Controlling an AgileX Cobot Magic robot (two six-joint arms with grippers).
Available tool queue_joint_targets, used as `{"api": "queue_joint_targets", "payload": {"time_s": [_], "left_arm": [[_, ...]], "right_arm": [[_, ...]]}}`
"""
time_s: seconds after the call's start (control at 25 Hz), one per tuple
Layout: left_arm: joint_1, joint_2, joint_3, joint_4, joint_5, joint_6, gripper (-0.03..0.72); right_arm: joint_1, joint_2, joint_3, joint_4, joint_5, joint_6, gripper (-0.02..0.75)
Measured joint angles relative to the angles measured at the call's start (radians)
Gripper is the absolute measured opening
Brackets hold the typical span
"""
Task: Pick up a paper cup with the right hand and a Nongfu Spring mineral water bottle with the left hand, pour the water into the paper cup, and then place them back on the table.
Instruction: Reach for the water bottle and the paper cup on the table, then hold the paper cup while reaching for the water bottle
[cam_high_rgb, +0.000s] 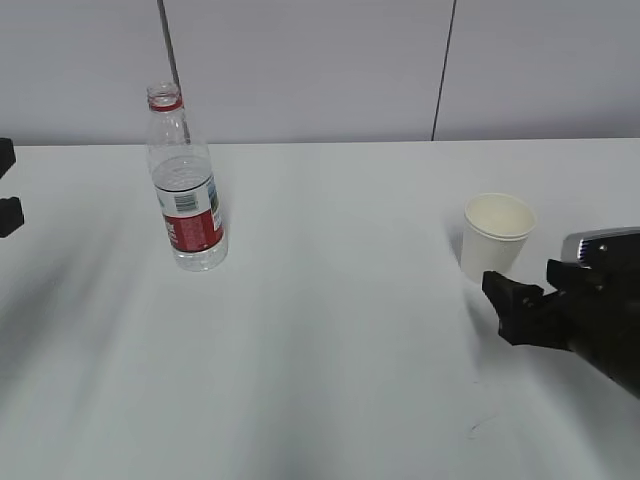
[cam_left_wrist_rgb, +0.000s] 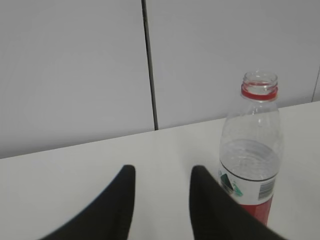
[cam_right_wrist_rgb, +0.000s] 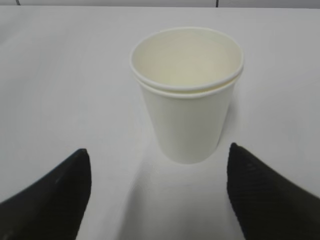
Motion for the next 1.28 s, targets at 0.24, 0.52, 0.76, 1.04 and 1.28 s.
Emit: {"api": "queue_joint_targets", "payload": {"time_s": [0.24, 0.52, 0.76, 1.04, 1.28], "left_arm": [[0.0, 0.0, 0.0, 0.0, -0.007, 0.0, 0.239], [0.0, 0.0, 0.0, 0.0, -0.014, 0.0, 0.239], [0.0, 0.0, 0.0, 0.0, -0.017, 0.0, 0.239], [0.0, 0.0, 0.0, 0.0, -0.018, 0.0, 0.239], [0.0, 0.0, 0.0, 0.0, -0.02, 0.0, 0.239]], "right_arm": [[0.0, 0.086, -0.107, 0.028, 0.0, 0.0, 0.636], [0.0, 0.192, -0.228, 0.029, 0.0, 0.002, 0.636], [0.0, 0.226, -0.294, 0.031, 0.0, 0.002, 0.636], [0.0, 0.281, -0.356, 0.033, -0.002, 0.002, 0.636], [0.0, 0.309, -0.394, 0.033, -0.002, 0.003, 0.635]]}}
